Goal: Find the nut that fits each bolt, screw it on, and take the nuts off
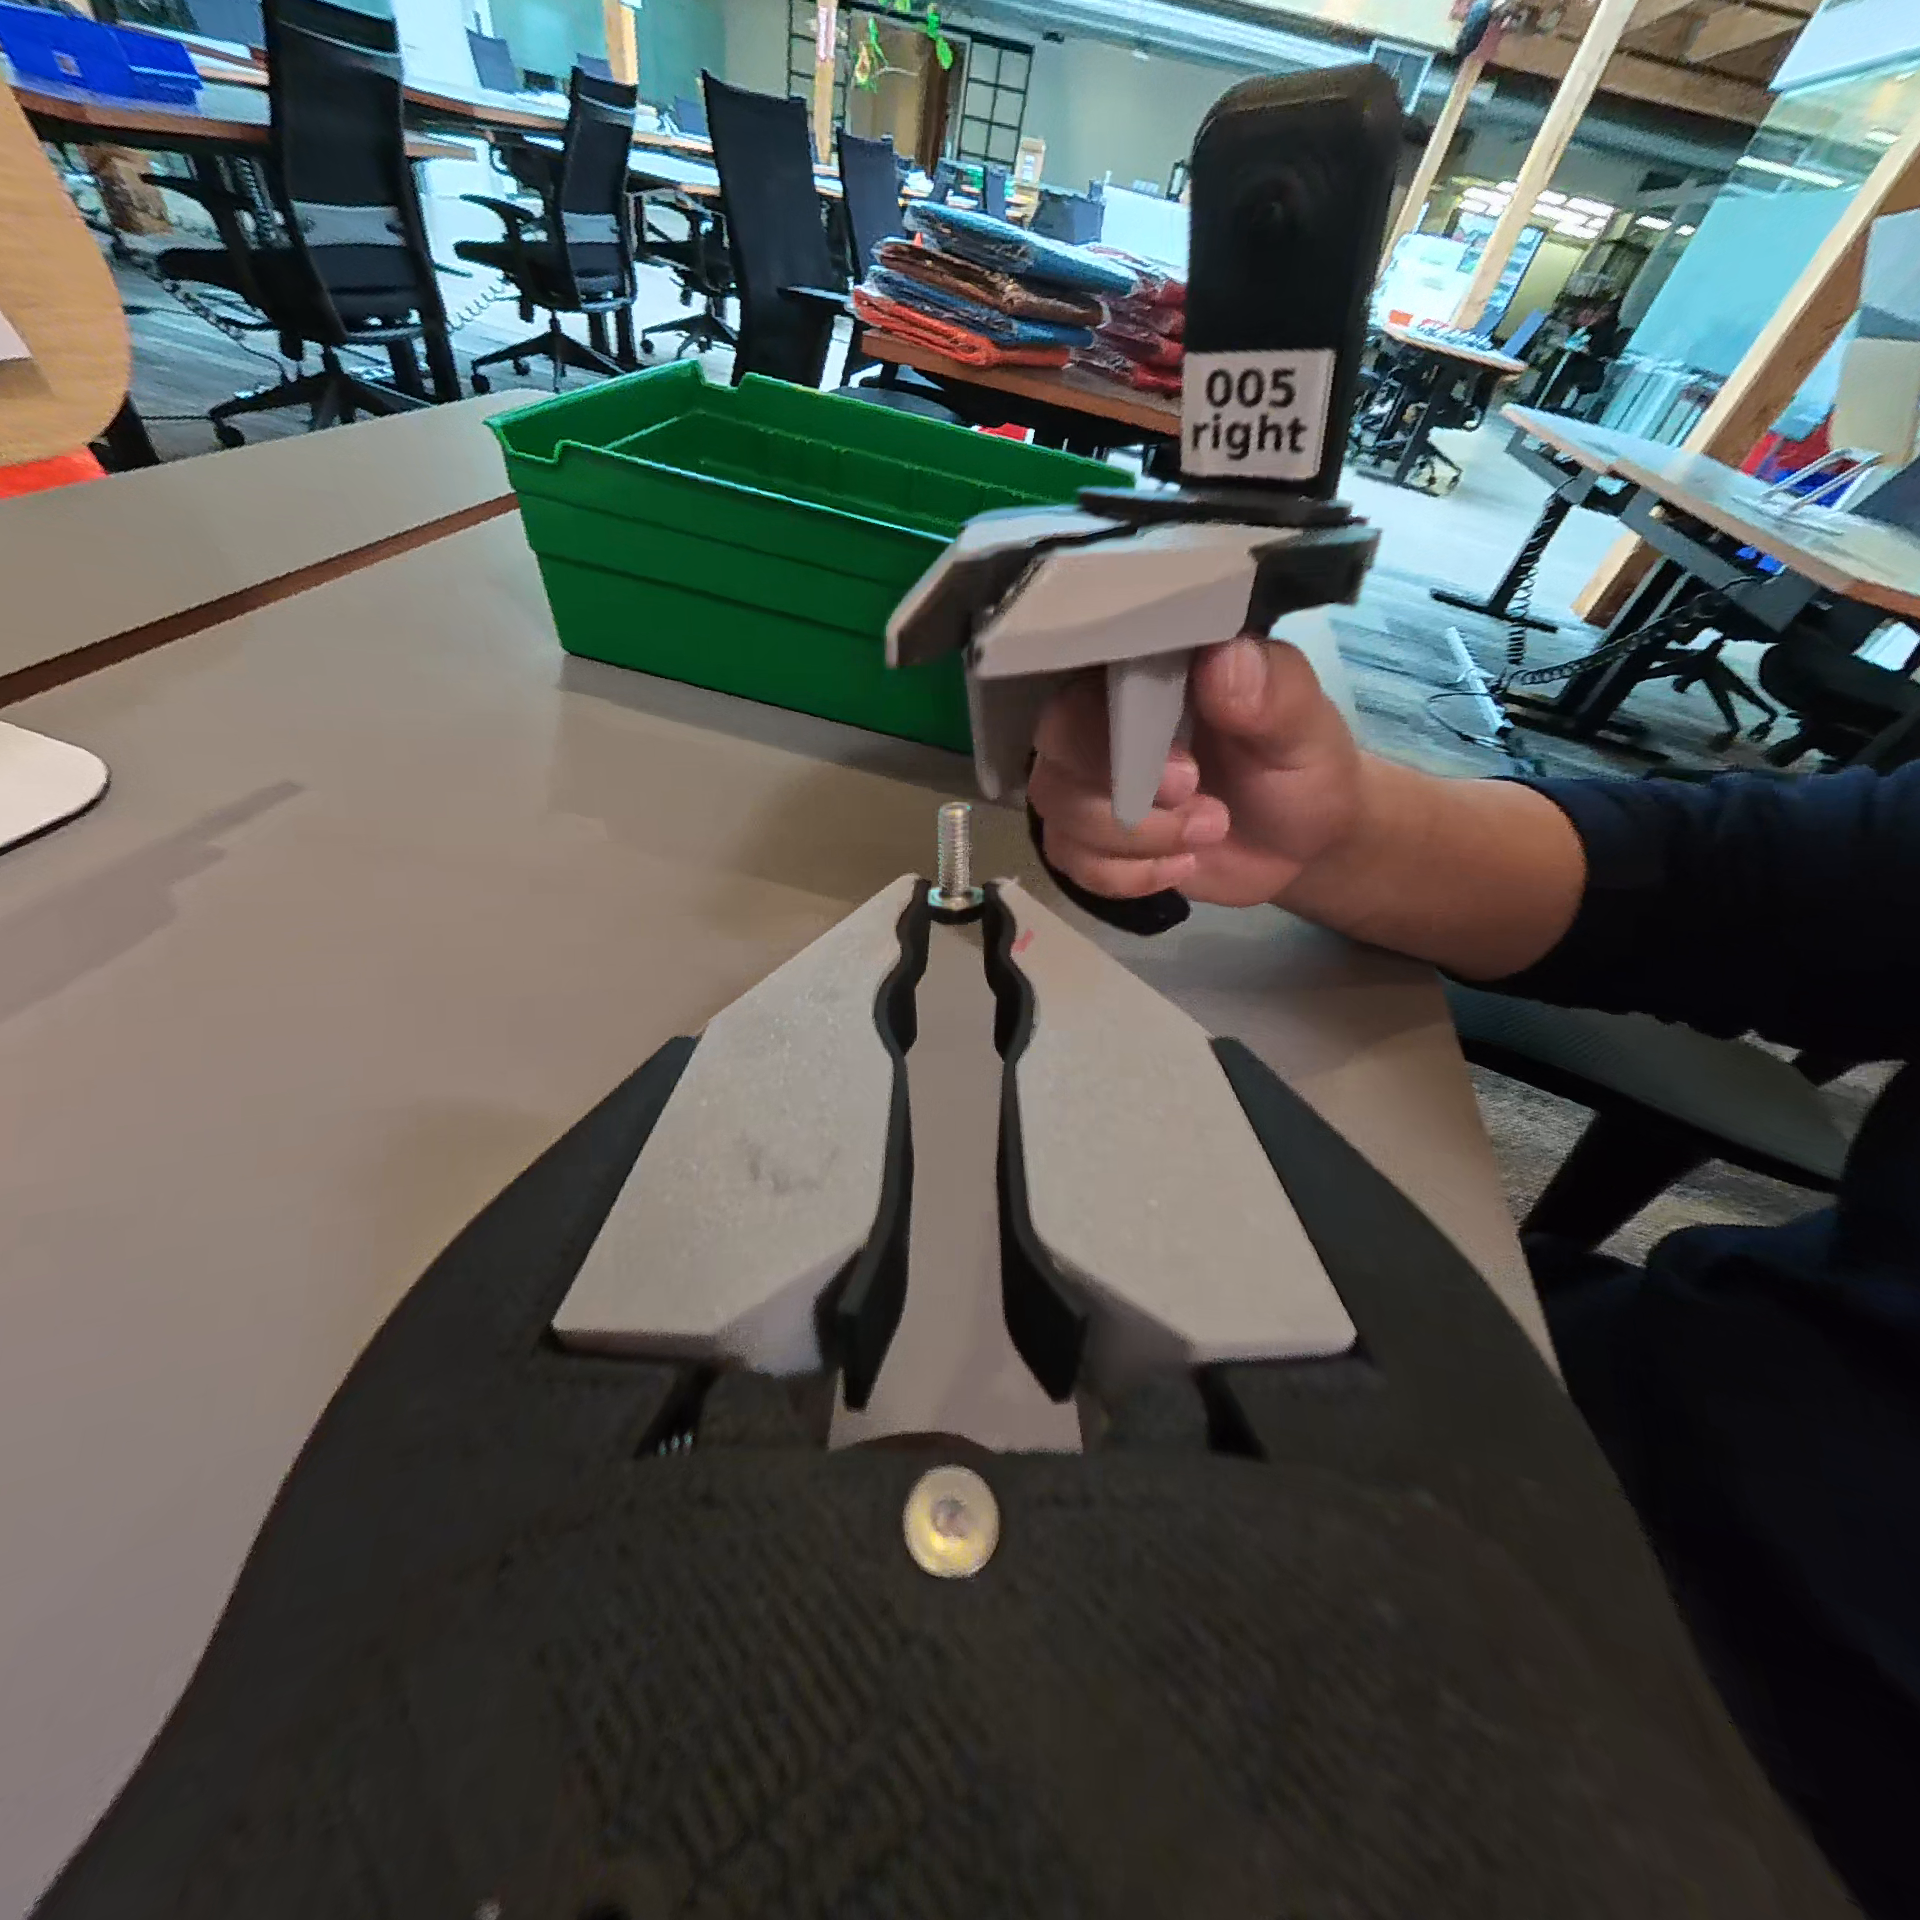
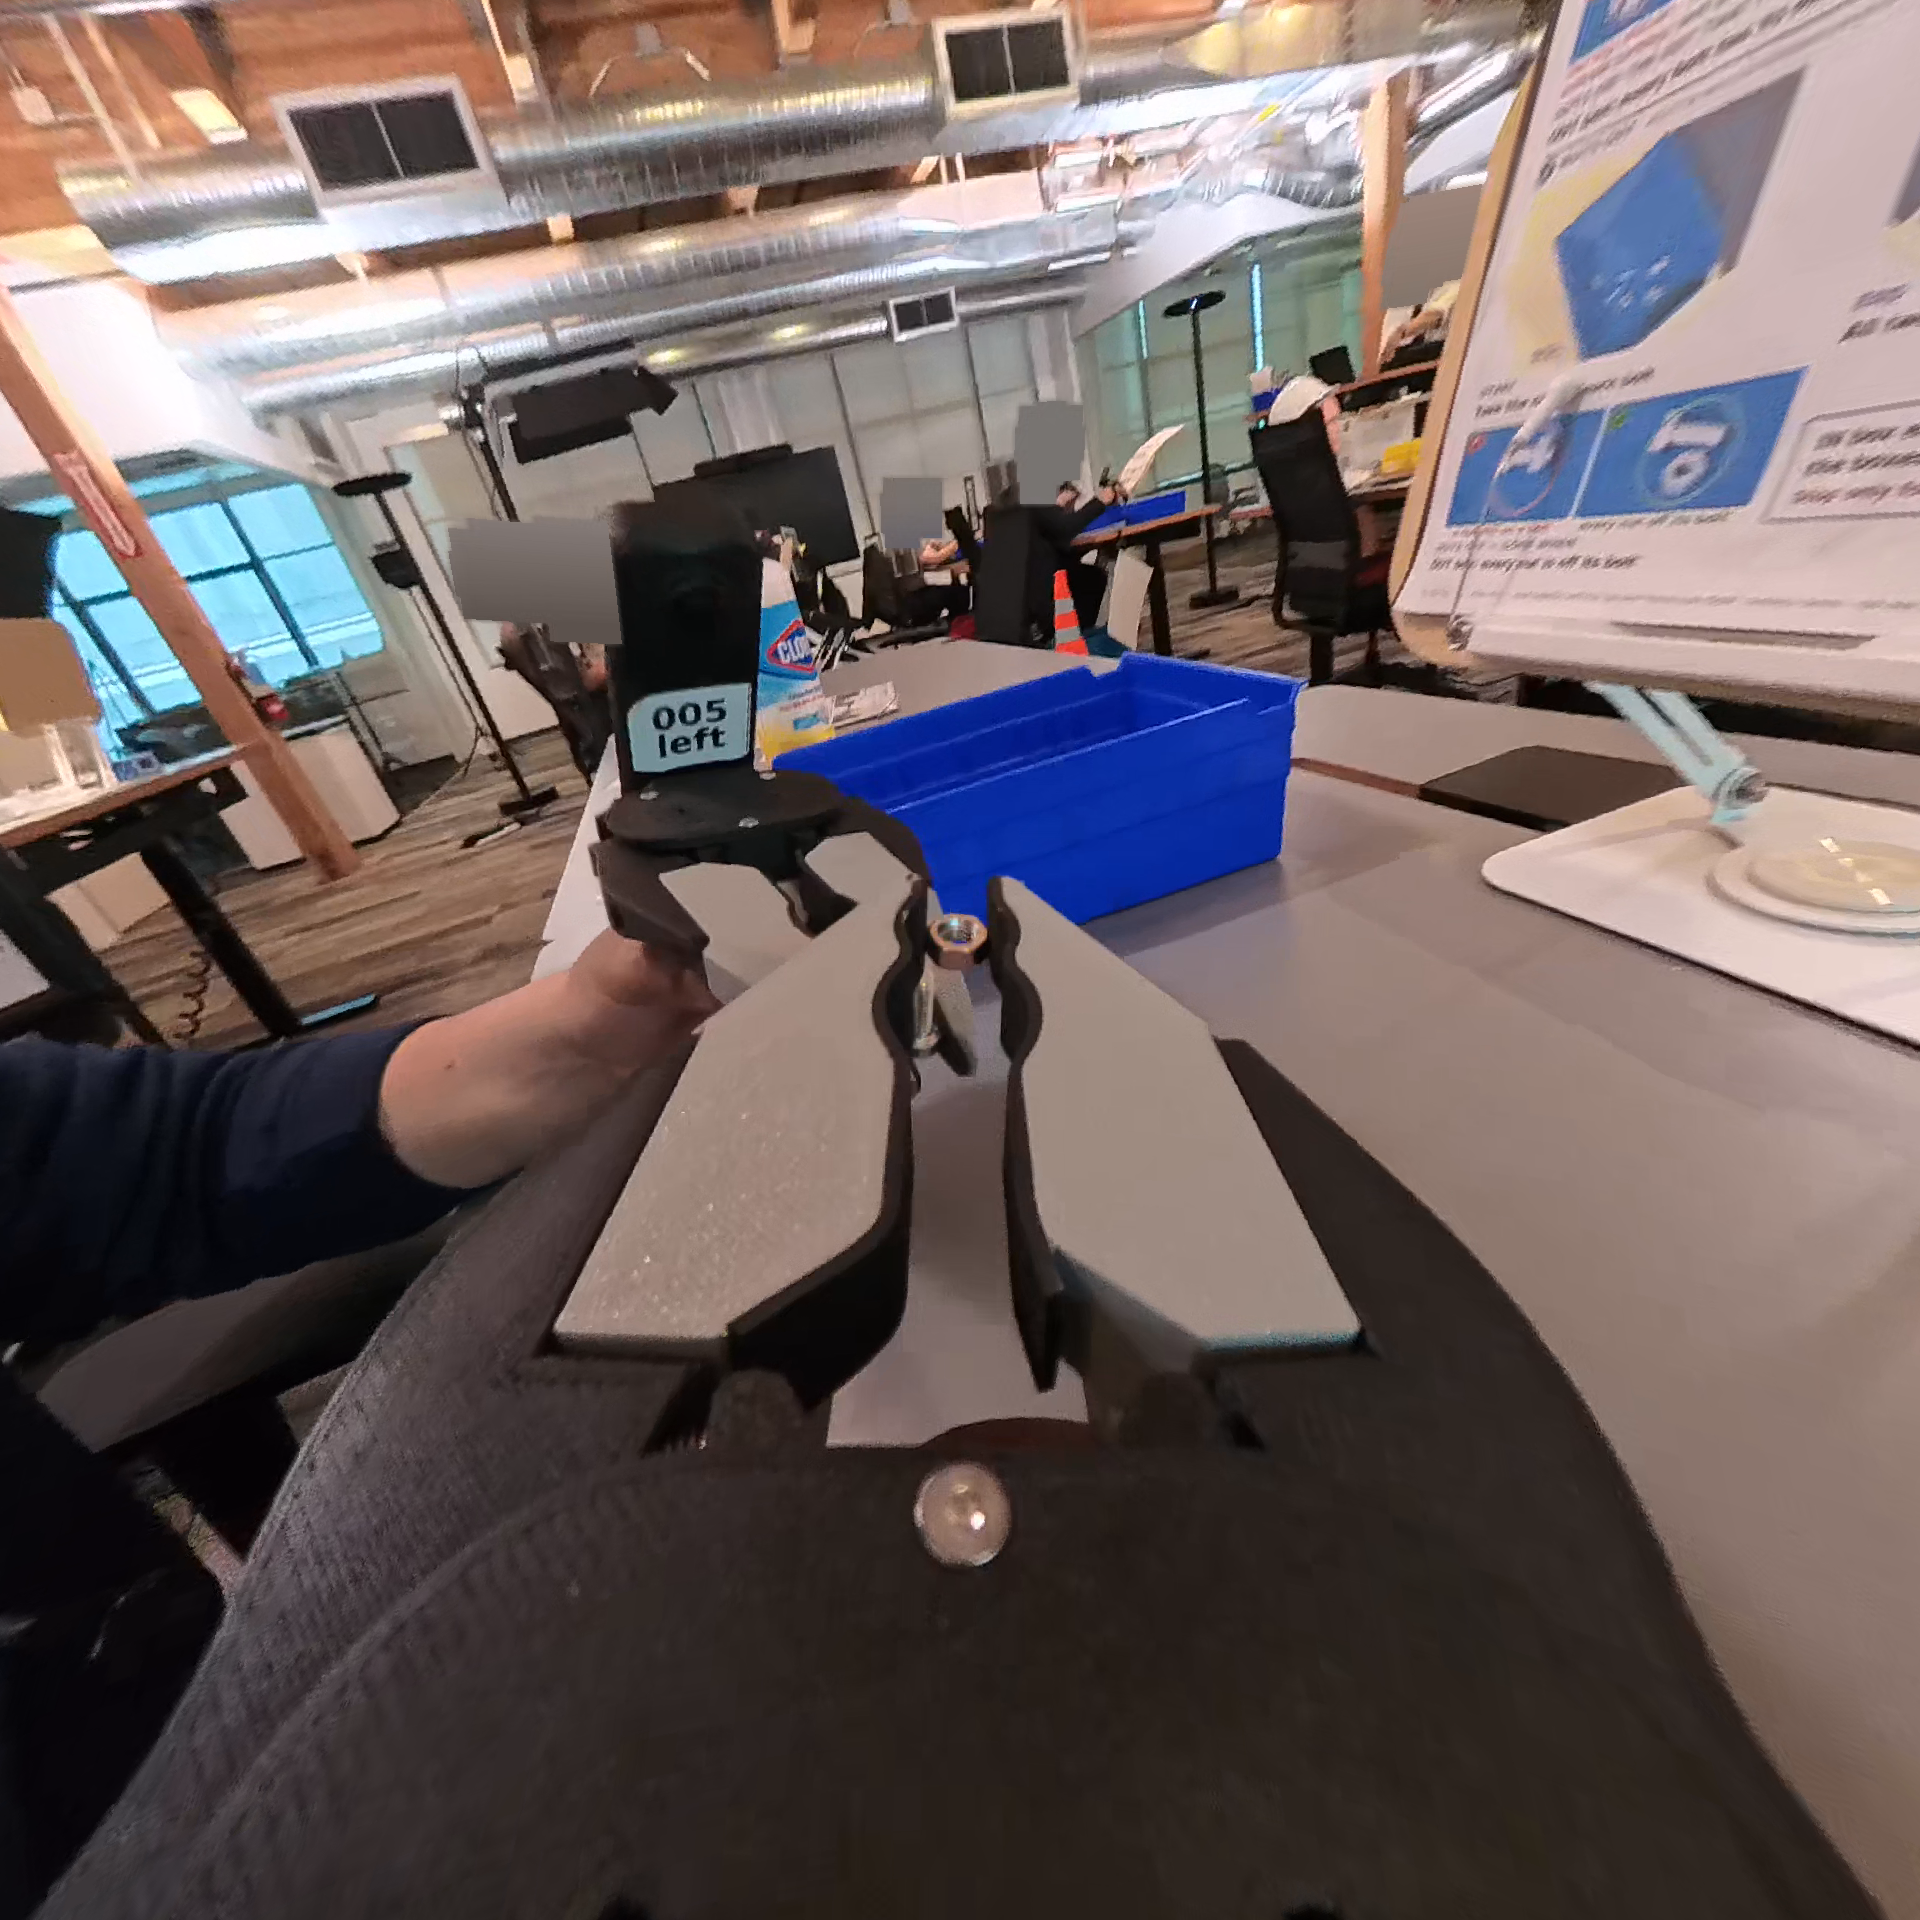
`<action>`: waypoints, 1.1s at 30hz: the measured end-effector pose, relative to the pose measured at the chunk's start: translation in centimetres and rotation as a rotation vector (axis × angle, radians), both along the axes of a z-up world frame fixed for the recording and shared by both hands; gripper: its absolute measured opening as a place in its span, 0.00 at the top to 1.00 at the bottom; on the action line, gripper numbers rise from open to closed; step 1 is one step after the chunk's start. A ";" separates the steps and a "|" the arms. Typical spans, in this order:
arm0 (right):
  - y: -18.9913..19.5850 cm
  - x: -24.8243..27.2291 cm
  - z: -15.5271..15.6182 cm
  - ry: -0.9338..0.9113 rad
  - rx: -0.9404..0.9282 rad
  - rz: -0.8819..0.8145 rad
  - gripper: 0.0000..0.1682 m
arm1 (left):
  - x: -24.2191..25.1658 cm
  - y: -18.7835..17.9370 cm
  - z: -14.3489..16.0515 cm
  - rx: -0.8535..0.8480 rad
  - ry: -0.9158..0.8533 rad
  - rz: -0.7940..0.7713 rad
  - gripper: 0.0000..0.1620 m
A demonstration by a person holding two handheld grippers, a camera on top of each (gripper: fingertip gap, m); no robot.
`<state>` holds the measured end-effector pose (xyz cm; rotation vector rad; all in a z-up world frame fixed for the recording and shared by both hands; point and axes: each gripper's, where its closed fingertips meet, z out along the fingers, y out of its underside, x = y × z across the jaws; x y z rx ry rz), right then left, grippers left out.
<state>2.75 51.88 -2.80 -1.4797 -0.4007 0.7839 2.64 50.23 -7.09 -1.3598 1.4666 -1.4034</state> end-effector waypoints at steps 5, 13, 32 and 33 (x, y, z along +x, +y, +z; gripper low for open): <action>0.2 0.1 -0.4 -0.111 0.024 -0.062 0.95 | 0.3 0.4 -0.7 0.012 0.023 0.026 0.95; -1.2 4.1 3.8 -0.227 0.218 -0.342 0.95 | 0.5 0.6 -1.5 0.036 0.047 0.039 0.95; -1.7 36.5 -5.6 -0.325 -0.511 -0.965 0.85 | 1.1 -0.8 -3.7 0.073 0.121 -0.020 0.95; -1.7 36.0 -4.7 -0.315 -0.482 -0.955 0.84 | 1.1 -0.7 -3.7 0.070 0.122 -0.019 0.95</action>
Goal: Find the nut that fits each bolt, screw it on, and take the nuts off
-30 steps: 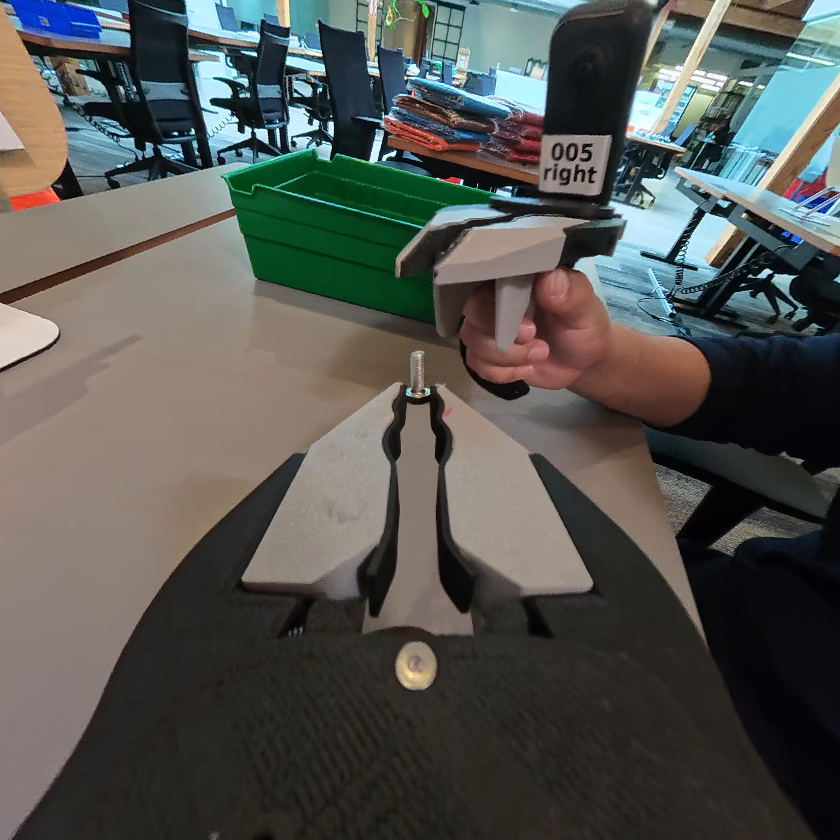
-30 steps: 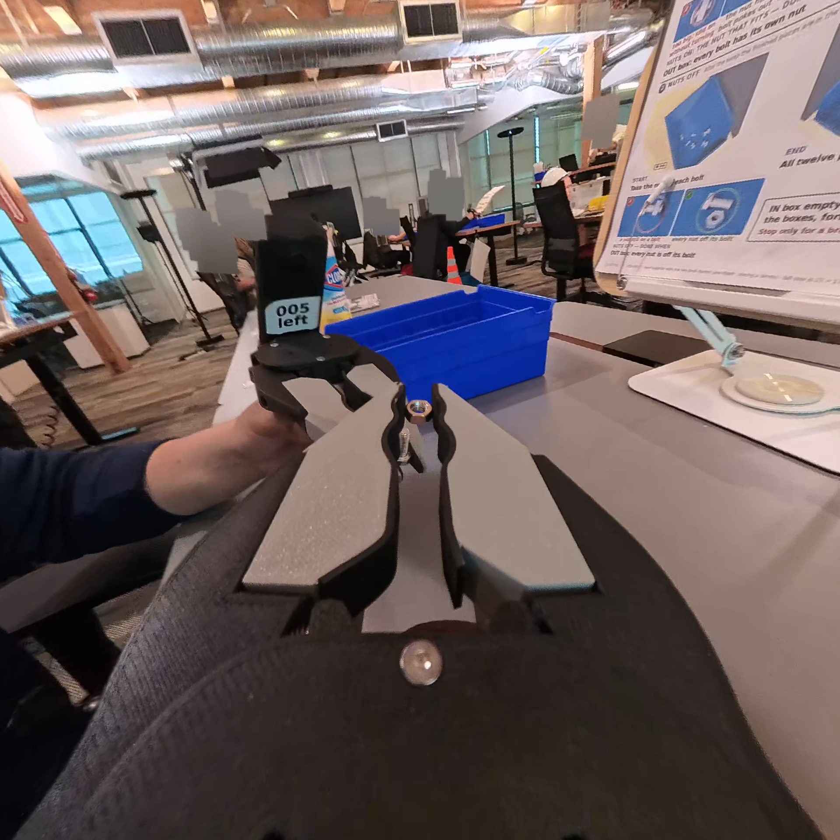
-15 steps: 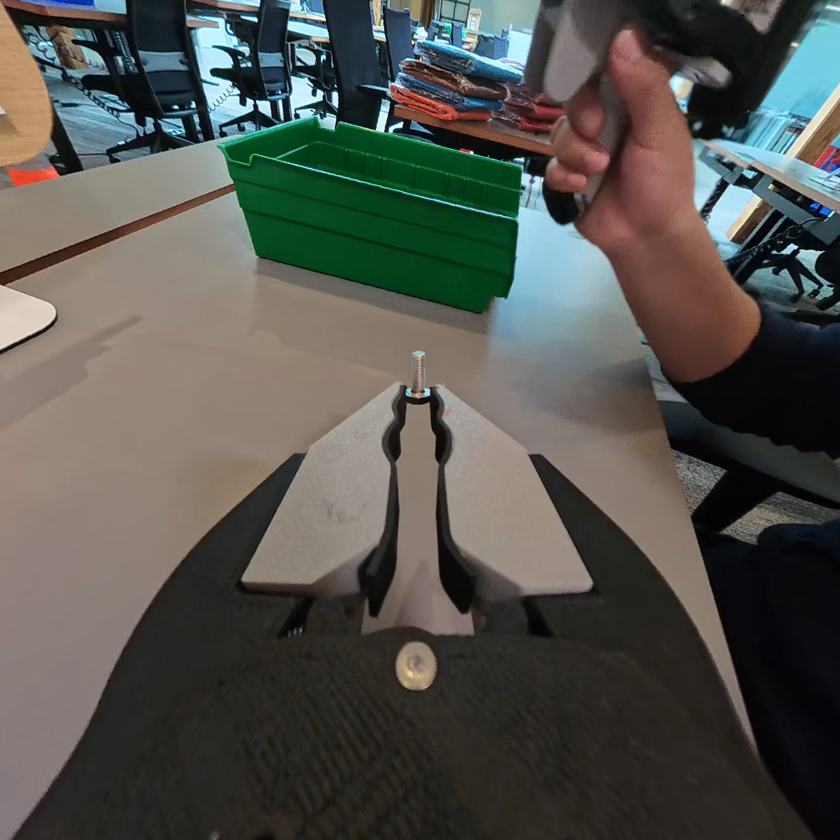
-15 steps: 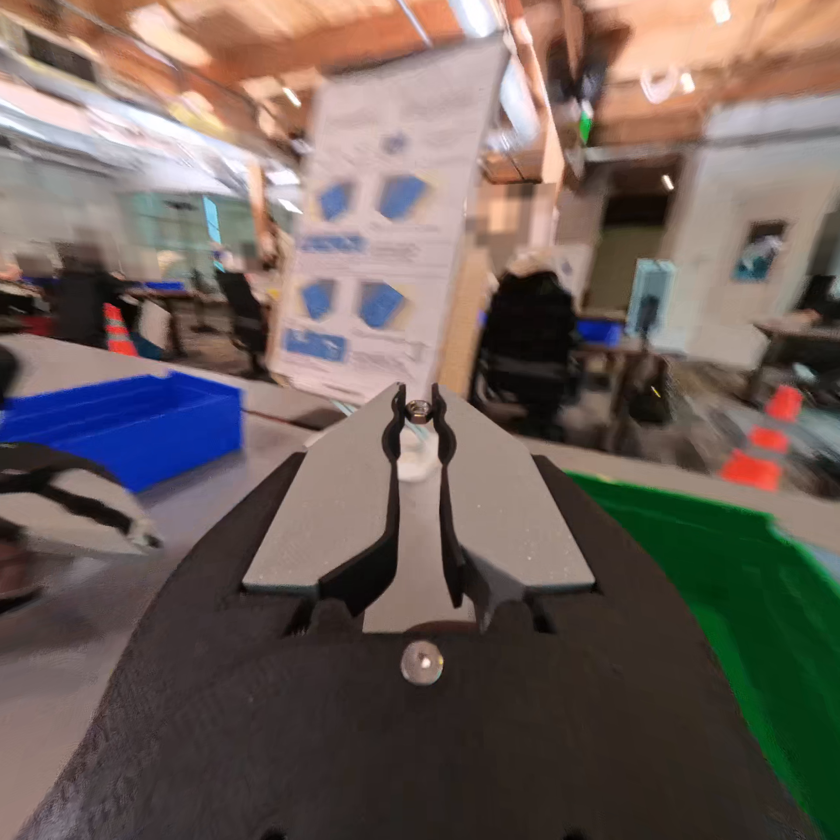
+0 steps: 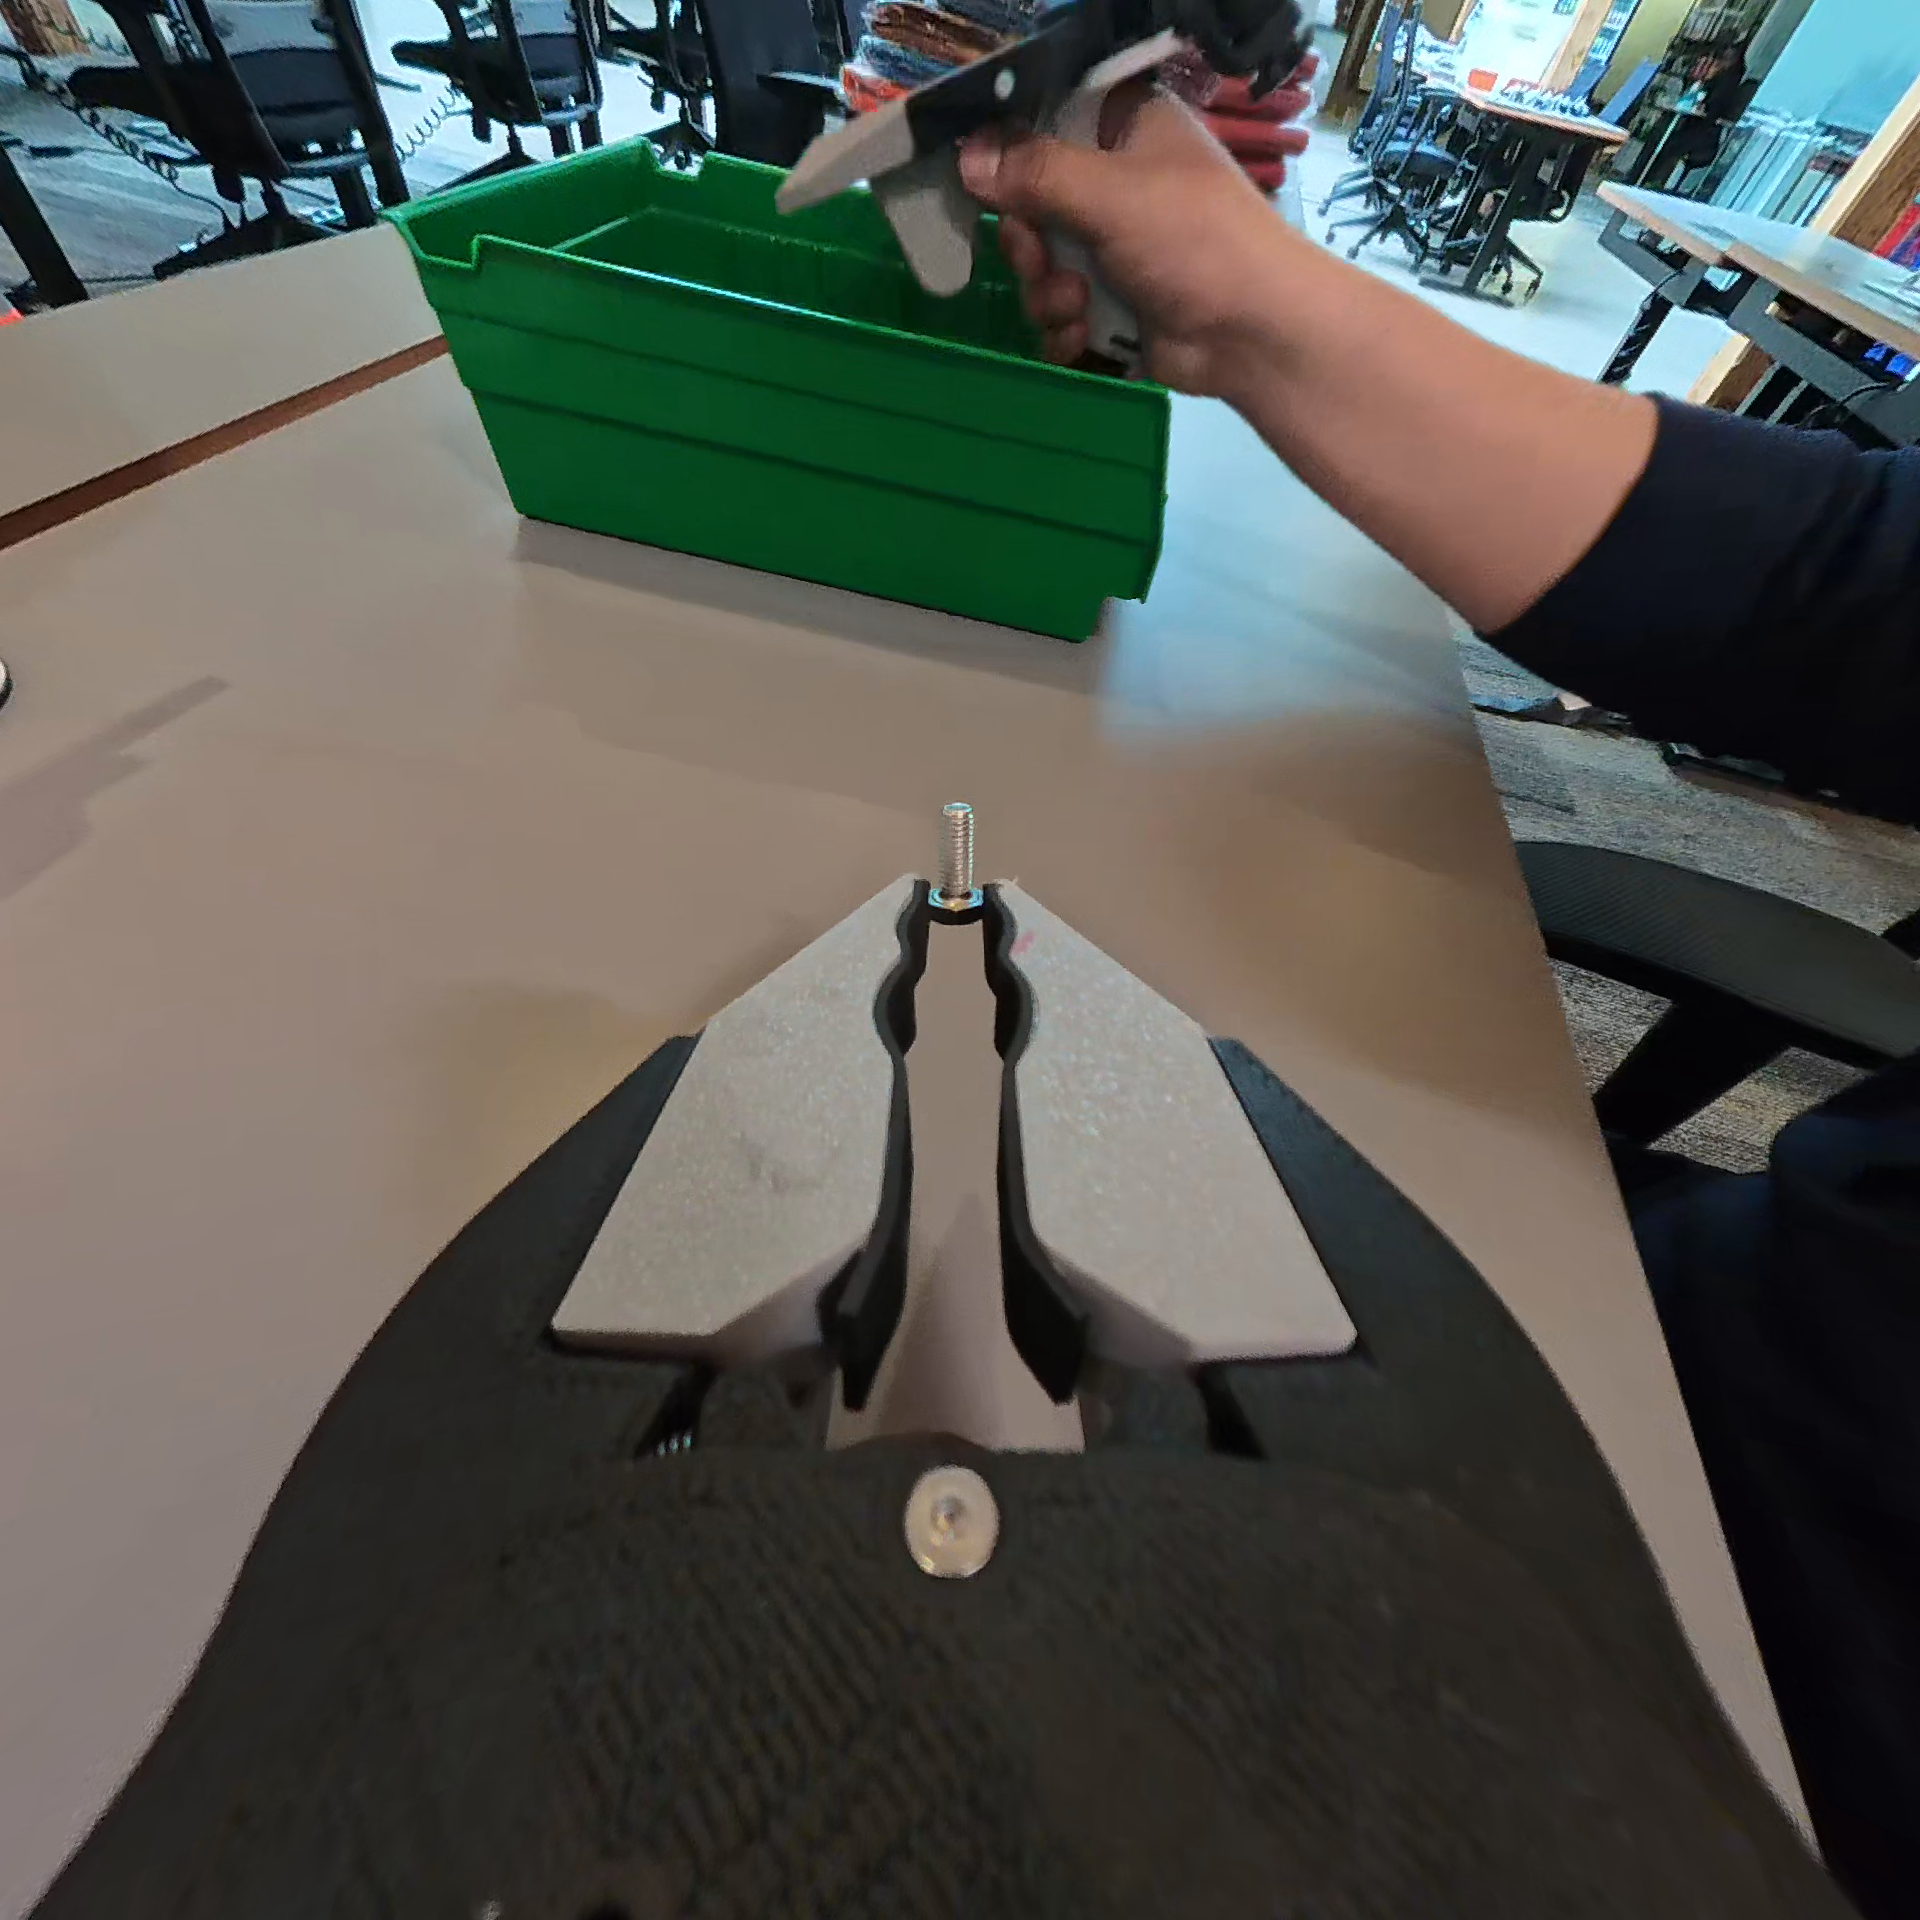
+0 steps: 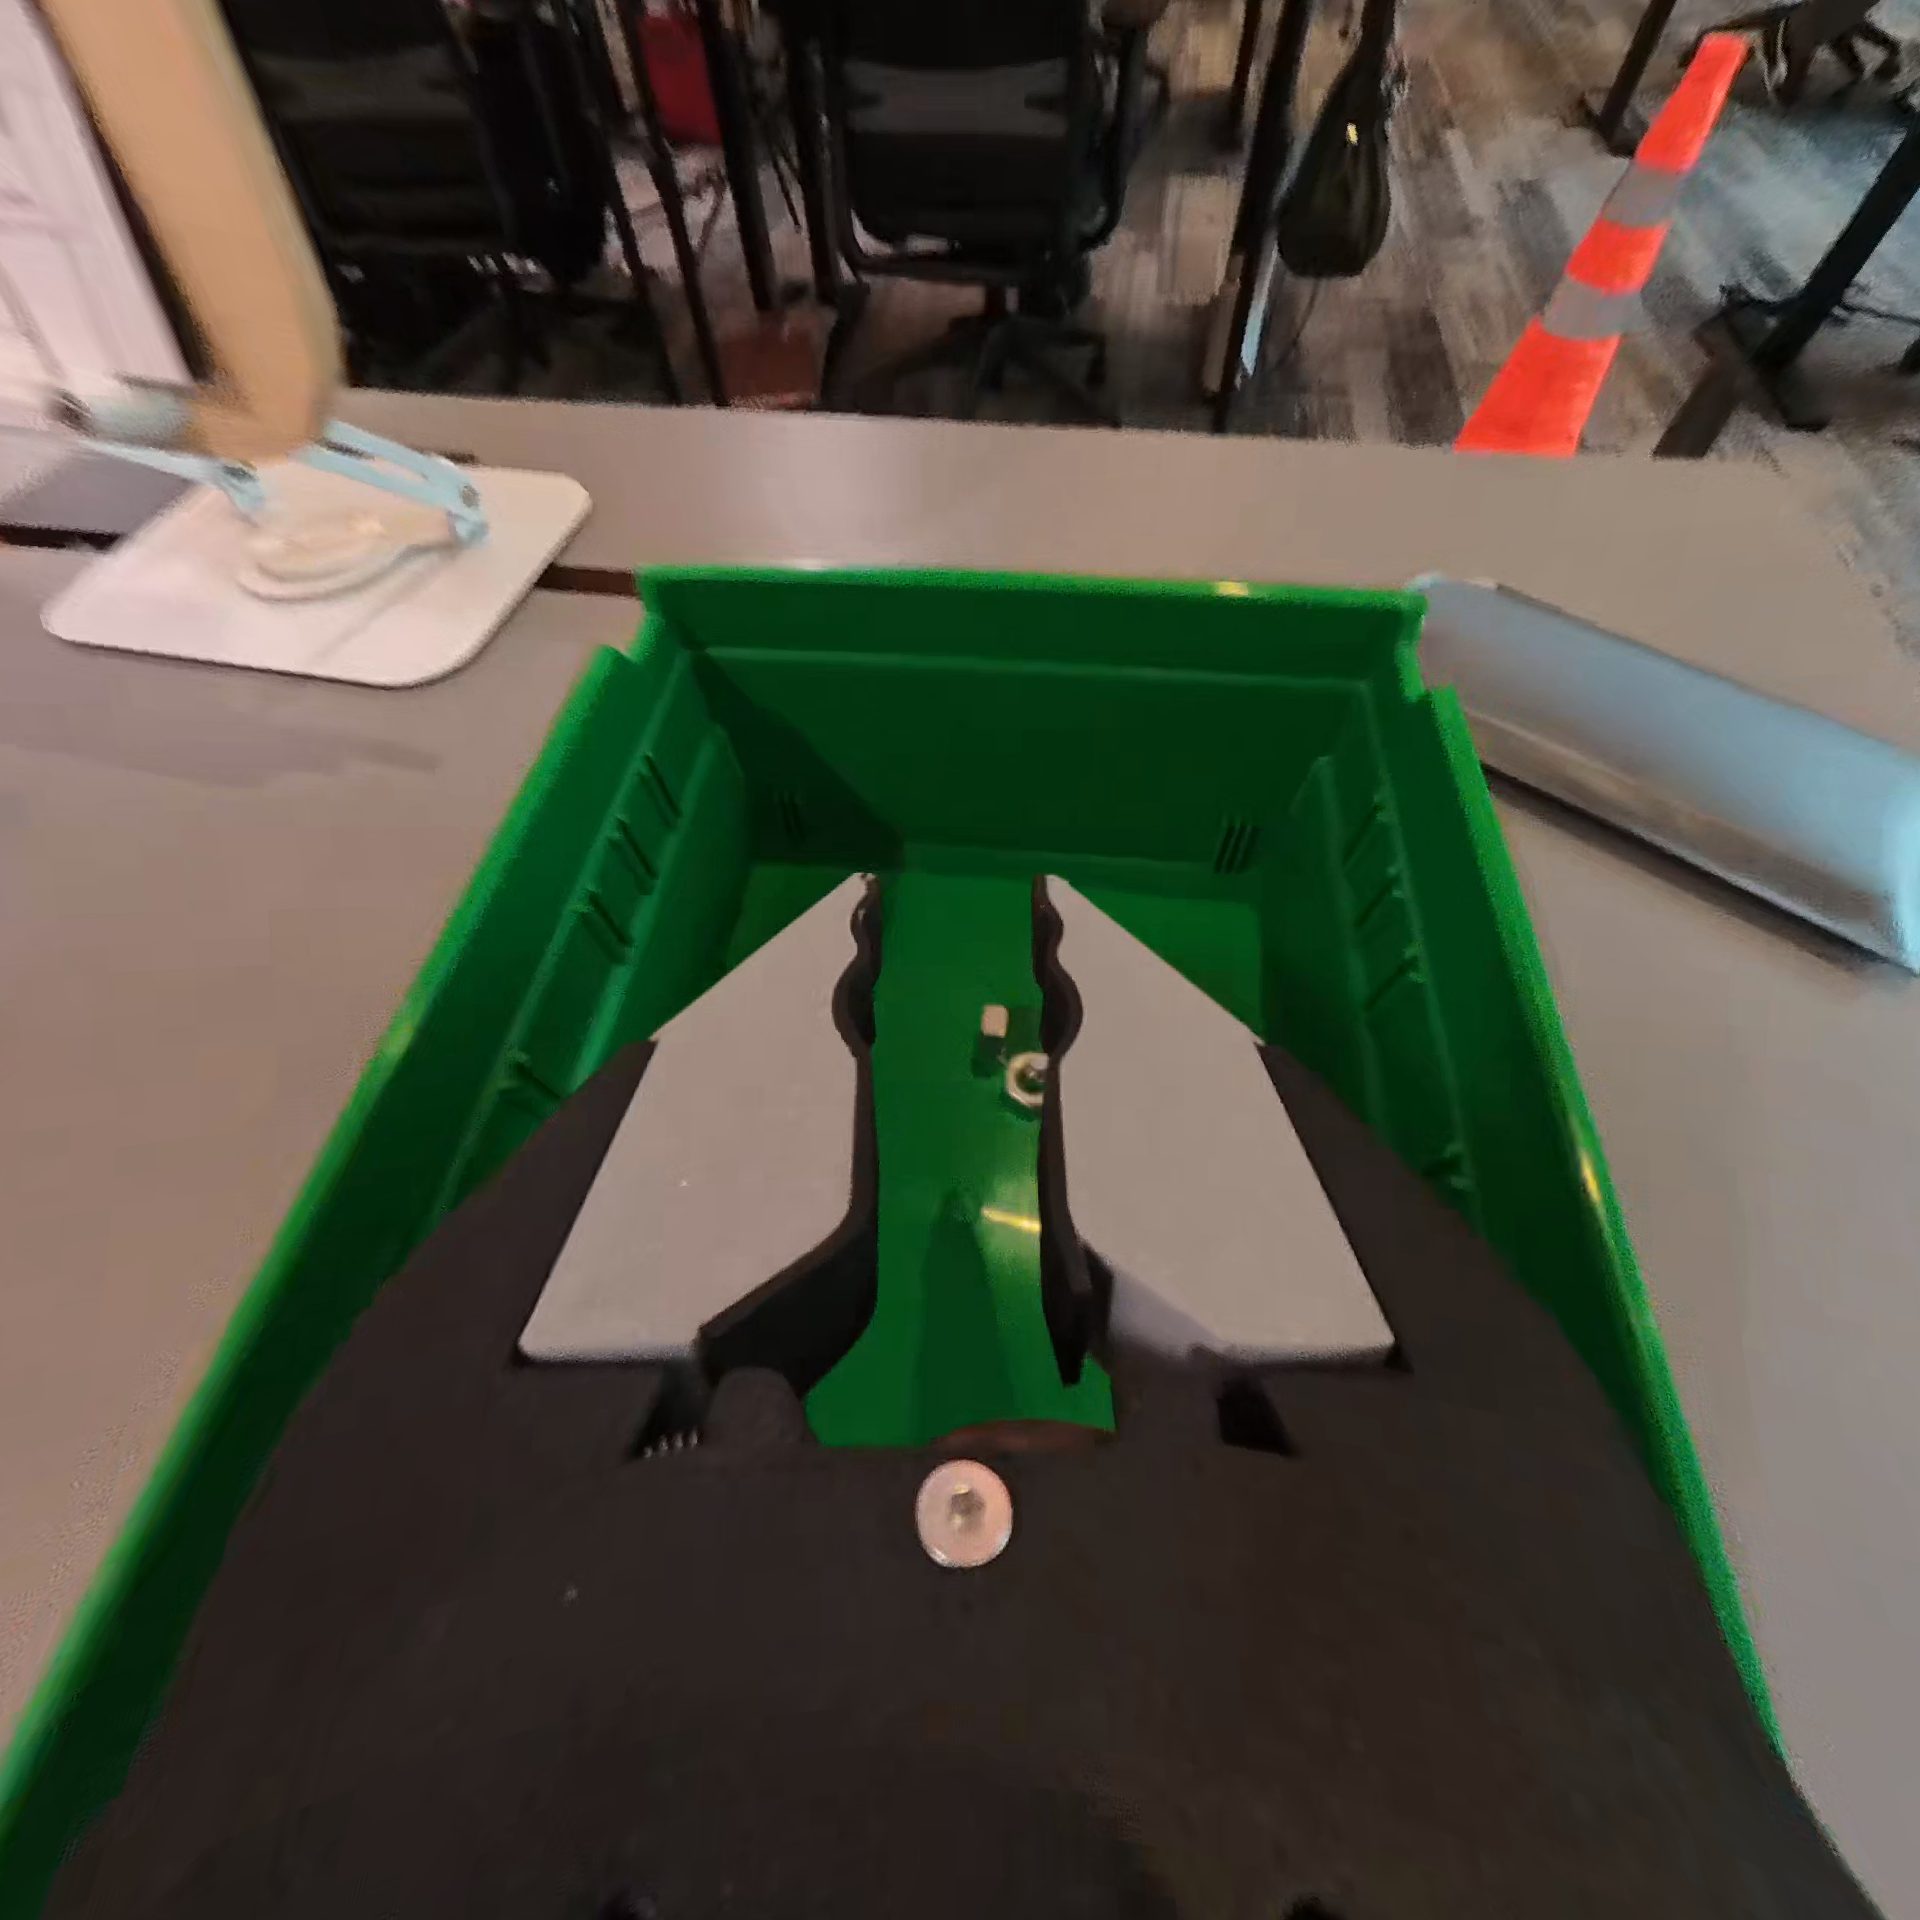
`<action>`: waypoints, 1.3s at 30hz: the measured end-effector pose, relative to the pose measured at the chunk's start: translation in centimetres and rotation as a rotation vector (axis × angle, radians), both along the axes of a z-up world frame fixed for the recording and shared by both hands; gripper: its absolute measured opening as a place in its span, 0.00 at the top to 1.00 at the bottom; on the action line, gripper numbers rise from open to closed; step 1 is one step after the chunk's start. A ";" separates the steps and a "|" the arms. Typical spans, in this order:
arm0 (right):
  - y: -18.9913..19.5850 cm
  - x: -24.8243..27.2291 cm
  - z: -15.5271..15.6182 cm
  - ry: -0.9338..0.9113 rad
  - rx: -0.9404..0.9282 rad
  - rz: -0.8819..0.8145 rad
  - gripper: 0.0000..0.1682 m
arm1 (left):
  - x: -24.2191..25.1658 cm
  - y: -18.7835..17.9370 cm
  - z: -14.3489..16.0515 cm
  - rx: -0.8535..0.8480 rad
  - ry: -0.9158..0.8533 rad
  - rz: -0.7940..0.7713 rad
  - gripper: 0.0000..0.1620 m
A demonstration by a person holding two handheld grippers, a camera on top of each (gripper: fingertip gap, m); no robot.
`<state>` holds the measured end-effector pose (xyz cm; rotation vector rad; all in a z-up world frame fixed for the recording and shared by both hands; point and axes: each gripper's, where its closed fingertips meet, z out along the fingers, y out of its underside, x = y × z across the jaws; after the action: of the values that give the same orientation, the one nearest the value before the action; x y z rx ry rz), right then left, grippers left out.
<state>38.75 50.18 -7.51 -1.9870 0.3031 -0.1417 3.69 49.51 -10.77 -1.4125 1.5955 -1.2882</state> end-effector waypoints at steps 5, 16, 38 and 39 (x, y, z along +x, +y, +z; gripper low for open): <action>-0.8 -6.8 5.7 -0.045 0.143 0.147 0.84 | 0.0 0.0 0.3 -0.007 -0.010 -0.002 0.95; -0.8 -34.8 0.4 0.194 0.066 0.780 0.89 | 0.3 -1.0 0.0 0.034 -0.006 -0.019 0.95; -2.9 -28.4 4.6 0.072 0.242 0.587 0.99 | 0.5 -0.2 -0.4 0.096 0.012 0.033 0.93; -3.7 -26.1 5.6 0.015 0.254 0.524 0.99 | 0.5 -0.3 -0.6 0.104 0.019 0.031 0.93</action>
<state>12.68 46.47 -1.94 -1.7520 -0.1885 0.2358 4.21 49.26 -11.34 -1.3836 1.6230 -1.1606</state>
